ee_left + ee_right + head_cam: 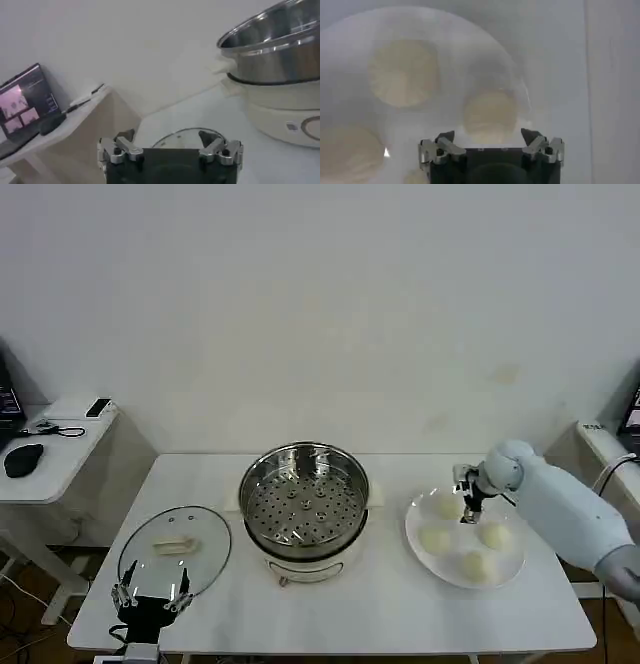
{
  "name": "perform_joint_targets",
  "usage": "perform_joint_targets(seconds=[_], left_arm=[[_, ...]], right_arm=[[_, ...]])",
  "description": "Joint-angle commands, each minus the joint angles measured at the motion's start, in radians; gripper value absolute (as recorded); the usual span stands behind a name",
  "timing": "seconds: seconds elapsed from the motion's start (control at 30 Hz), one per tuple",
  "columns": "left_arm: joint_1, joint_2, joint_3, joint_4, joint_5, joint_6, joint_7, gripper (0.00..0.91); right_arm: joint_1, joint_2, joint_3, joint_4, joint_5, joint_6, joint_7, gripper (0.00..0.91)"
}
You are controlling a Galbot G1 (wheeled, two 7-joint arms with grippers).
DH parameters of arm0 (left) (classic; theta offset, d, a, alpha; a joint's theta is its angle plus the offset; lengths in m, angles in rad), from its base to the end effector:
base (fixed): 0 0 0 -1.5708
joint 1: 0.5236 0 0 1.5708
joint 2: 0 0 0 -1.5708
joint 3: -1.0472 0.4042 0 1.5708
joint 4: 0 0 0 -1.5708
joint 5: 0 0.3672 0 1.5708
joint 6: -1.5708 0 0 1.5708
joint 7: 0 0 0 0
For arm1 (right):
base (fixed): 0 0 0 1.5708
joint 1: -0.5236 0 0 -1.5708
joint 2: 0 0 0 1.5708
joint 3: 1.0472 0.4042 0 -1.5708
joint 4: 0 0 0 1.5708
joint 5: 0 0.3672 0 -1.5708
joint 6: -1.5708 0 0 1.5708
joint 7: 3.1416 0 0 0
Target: Take steamed baozi put them in steamer then cover it.
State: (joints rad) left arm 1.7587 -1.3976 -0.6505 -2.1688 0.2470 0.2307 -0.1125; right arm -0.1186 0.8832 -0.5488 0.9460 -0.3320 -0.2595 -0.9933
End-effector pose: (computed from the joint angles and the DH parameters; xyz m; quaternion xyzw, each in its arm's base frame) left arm 0.1053 0.0719 -0.3389 0.0716 -0.9575 -0.2367 0.1487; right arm 0.6013 -0.1907 -0.2719 0.3917 -0.6018 0.5471 0.4302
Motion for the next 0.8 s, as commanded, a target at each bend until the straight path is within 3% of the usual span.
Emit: perform_joint_targets(seconds=[0.03,0.2,0.8], left_arm=[[0.003,0.000,0.000,-0.002,0.002,0.000,0.000,0.907],[0.005,0.001,-0.004,-0.002,0.002,0.000,-0.001,0.907],[0.020,0.005,-0.001,-0.010,0.000,0.002,-0.008,0.907]], right_arm=[[0.026,0.037,-0.035,-0.052,0.001,-0.002,-0.003,0.776],[0.025,0.038,-0.036,-0.058,0.005,-0.005,0.001,0.675],[0.044,0.013,-0.054,-0.014,0.027,0.000,-0.009,0.615]])
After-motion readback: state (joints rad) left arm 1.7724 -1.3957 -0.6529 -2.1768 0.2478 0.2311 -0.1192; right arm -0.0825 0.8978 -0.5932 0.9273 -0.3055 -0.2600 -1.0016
